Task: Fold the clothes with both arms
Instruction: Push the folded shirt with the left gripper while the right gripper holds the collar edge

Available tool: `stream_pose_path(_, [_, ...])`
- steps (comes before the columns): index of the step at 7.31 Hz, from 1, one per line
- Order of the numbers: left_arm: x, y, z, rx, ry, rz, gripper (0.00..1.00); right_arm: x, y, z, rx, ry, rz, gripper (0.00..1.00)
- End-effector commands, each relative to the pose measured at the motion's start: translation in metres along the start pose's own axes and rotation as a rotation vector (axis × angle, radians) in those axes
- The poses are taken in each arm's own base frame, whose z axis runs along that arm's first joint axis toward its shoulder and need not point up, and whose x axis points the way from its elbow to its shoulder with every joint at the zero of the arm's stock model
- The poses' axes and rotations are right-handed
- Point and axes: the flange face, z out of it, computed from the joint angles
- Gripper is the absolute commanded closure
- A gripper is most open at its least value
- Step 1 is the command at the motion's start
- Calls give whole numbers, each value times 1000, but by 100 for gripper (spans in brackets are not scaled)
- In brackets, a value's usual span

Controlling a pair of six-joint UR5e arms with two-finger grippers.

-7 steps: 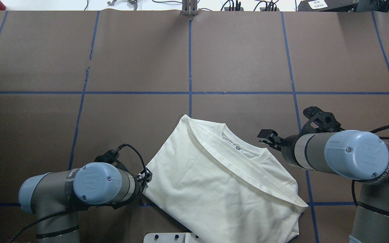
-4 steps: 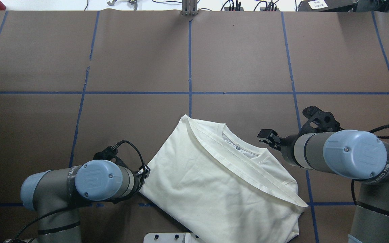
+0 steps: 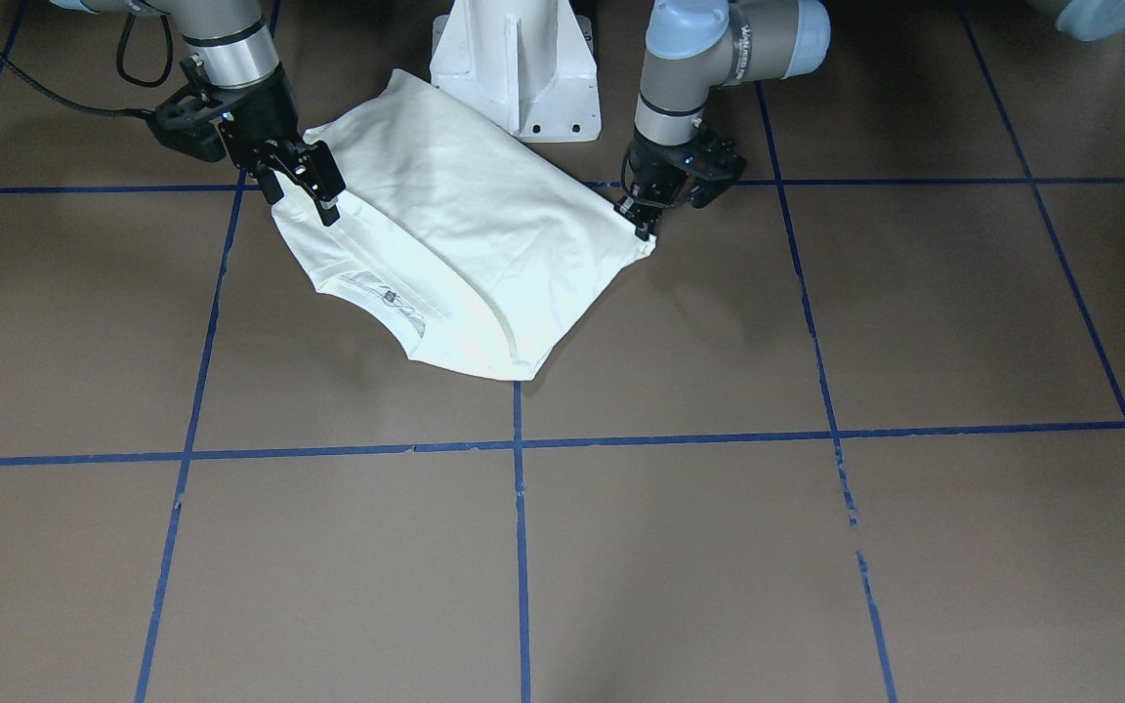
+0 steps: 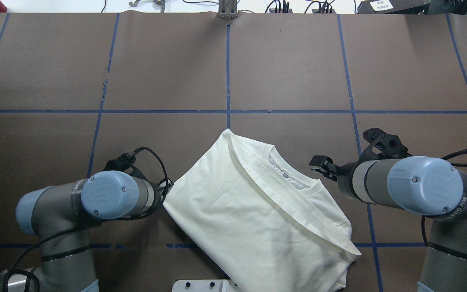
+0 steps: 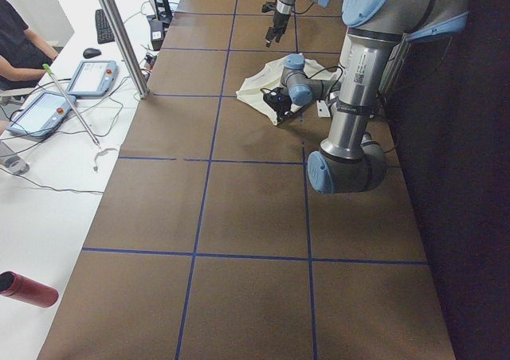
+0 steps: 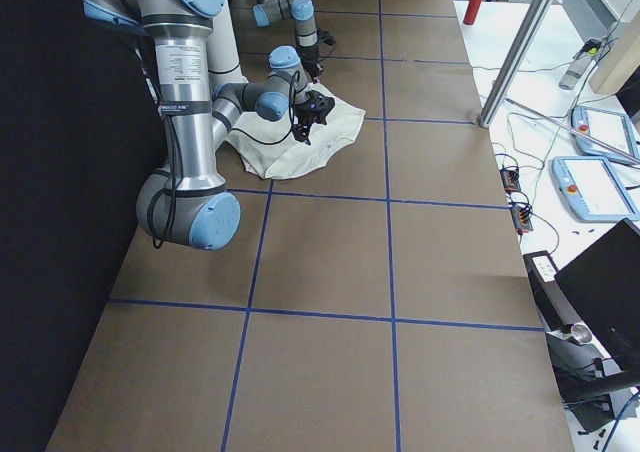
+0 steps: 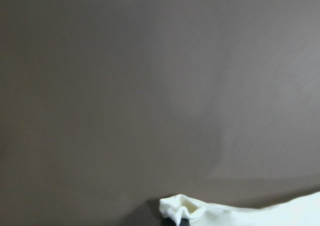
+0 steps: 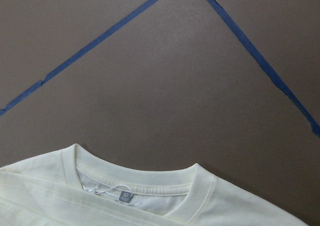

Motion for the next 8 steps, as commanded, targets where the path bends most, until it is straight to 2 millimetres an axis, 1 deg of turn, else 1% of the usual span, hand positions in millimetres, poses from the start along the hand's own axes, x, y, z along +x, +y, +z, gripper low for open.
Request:
stream_pose_path(1, [42, -82, -15, 128, 97, 8, 100, -1, 1, 0, 5, -7, 0, 0])
stream_pose_path(2, [90, -114, -17, 156, 180, -37, 100, -1, 1, -1, 4, -11, 0, 0])
stream_pose_path(3, [131, -138, 13, 191, 171, -77, 100, -3, 4, -3, -1, -16, -2, 0])
stream_pose_path(4, [168, -165, 15, 213, 221, -115, 100, -16, 8, -8, -11, -40, -2, 0])
stream_pose_path(5, [189, -176, 33, 221, 226, -137, 100, -20, 12, -9, -15, -48, -6, 0])
stream_pose_path(6, [212, -184, 33, 225, 251, -156, 100, -27, 15, -11, -22, -60, -7, 0])
stream_pose_path(7, [215, -182, 30, 216, 245, -156, 86, -26, 28, -4, -37, -50, -24, 0])
stream_pose_path(8, [220, -169, 11, 157, 257, -145, 48, -38, 36, 3, -43, -56, -29, 0])
